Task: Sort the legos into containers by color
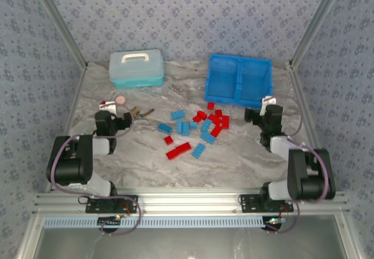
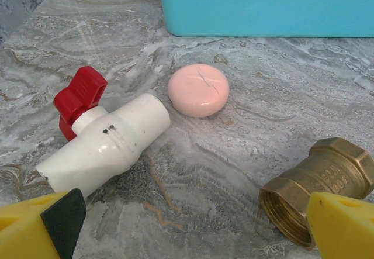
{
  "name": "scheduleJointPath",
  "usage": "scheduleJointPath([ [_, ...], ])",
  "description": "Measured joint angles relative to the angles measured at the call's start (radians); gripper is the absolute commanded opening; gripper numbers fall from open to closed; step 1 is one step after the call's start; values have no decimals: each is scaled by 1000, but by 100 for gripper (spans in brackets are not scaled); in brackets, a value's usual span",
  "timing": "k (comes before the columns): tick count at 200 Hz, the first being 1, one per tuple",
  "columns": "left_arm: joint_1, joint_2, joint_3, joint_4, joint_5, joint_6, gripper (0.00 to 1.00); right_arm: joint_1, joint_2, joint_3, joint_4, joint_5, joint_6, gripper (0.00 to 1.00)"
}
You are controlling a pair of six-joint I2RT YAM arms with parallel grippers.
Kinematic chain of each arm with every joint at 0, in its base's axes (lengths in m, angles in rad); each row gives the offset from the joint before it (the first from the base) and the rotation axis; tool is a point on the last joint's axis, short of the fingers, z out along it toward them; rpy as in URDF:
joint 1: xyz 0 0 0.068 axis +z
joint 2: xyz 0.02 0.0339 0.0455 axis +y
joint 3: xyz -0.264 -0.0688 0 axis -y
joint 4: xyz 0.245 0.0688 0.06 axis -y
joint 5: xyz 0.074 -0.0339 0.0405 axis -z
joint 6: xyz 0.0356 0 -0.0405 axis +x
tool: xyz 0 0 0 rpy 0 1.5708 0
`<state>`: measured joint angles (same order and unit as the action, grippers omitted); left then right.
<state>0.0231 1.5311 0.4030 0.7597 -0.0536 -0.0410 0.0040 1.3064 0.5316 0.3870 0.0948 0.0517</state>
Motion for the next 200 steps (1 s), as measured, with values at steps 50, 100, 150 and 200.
scheduleJointPath([
  [50, -99, -458, 33, -328, -135, -21, 99, 145, -148, 477, -652, 5, 213, 100],
  [100, -212, -833, 340, -866, 0, -160, 99, 417, -45, 596, -1023, -60, 271, 100],
  [150, -438, -796, 505, -1289, 186, -63, 99, 473, 160, 598, -1089, -48, 336, 85],
  [200, -481, -774, 406, -1344, 249, 8, 99, 405, 302, 579, -1002, -9, 335, 66],
])
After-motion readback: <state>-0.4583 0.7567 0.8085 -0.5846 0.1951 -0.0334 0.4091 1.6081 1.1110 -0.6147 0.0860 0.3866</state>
